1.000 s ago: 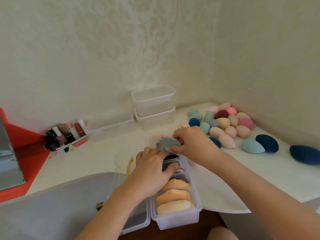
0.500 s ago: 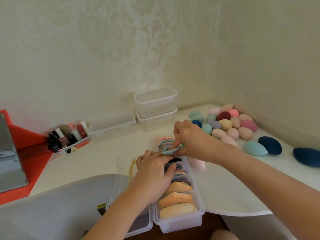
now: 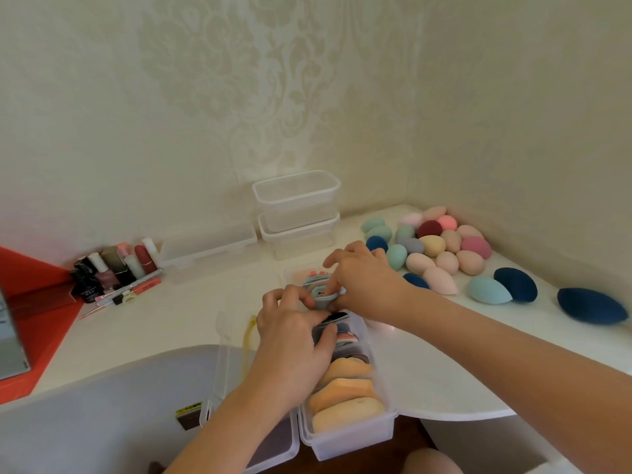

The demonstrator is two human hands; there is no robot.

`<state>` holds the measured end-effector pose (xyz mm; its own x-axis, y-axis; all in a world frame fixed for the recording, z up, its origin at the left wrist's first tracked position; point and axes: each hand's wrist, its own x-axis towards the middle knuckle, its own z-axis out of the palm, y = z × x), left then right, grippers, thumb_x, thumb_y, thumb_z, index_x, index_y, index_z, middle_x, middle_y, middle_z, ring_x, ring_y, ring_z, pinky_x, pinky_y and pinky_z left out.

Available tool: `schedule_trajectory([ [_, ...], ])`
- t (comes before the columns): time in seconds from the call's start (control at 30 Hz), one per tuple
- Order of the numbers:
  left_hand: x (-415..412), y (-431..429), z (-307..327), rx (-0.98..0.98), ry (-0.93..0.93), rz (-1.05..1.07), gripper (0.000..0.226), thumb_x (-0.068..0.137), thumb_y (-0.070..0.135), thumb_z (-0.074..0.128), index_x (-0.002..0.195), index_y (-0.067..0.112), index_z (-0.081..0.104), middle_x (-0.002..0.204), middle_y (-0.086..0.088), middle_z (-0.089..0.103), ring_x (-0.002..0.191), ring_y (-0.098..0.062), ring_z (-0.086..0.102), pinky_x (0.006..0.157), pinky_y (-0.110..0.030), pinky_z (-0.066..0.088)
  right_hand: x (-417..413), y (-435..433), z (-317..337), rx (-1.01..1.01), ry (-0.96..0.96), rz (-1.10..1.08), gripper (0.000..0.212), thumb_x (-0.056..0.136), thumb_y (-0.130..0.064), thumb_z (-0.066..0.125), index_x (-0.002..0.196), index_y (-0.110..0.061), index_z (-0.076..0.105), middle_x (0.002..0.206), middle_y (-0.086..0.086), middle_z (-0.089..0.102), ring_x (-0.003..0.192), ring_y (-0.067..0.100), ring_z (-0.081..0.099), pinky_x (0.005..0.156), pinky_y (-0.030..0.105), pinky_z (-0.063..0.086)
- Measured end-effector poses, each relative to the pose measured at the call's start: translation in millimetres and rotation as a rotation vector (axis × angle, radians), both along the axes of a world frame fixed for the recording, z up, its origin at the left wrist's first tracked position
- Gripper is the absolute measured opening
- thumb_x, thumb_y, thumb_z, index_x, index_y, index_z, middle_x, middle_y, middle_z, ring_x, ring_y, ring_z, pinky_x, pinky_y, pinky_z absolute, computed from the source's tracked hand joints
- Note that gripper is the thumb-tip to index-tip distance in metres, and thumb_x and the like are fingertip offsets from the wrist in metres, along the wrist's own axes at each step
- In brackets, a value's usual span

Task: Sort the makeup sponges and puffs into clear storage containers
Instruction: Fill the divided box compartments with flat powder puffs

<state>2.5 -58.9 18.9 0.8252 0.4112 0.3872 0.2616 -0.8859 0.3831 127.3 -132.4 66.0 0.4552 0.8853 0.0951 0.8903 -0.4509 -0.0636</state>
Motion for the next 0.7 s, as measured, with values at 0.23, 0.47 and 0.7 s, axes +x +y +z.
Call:
schedule_trajectory([
  [0.23,-1,2,-1,0.014,-0.034,-0.064,0.023,0.09,0.031,0.056,0.108,0.033,0.07,0.114,0.012,0.041,0.118,-0.009,0.021,0.094,-0.02,0.014,-1,14,-2,-0.18,-0.064,0.078,0.031,0.094,-0.02,0.052,0.123,-0.022,0.062,0.159,-0.006,0.011,0.146,0.03,0.0,0.115,0.056,0.011],
  [0.47,-1,6,-5,0.045,-0.101,-0.145,0.017,0.087,0.021,0.062,0.096,0.023,0.076,0.105,0.014,0.041,0.112,-0.006,0.024,0.102,-0.03,0.031,-6,21,-5,-0.227,-0.114,0.099,0.034,0.096,-0.017,0.046,0.128,-0.02,0.056,0.16,0.002,0.009,0.146,0.033,-0.006,0.115,0.059,0.002],
  [0.7,-1,5,0,0.026,0.036,-0.071,0.04,0.087,0.042,0.039,0.111,0.033,0.069,0.112,0.007,0.059,0.11,-0.013,0.046,0.095,-0.024,0.032,-6,18,10,-0.461,-0.099,0.166,0.046,0.099,-0.015,0.039,0.144,-0.017,0.036,0.159,0.01,0.001,0.146,0.036,0.001,0.116,0.055,0.004],
])
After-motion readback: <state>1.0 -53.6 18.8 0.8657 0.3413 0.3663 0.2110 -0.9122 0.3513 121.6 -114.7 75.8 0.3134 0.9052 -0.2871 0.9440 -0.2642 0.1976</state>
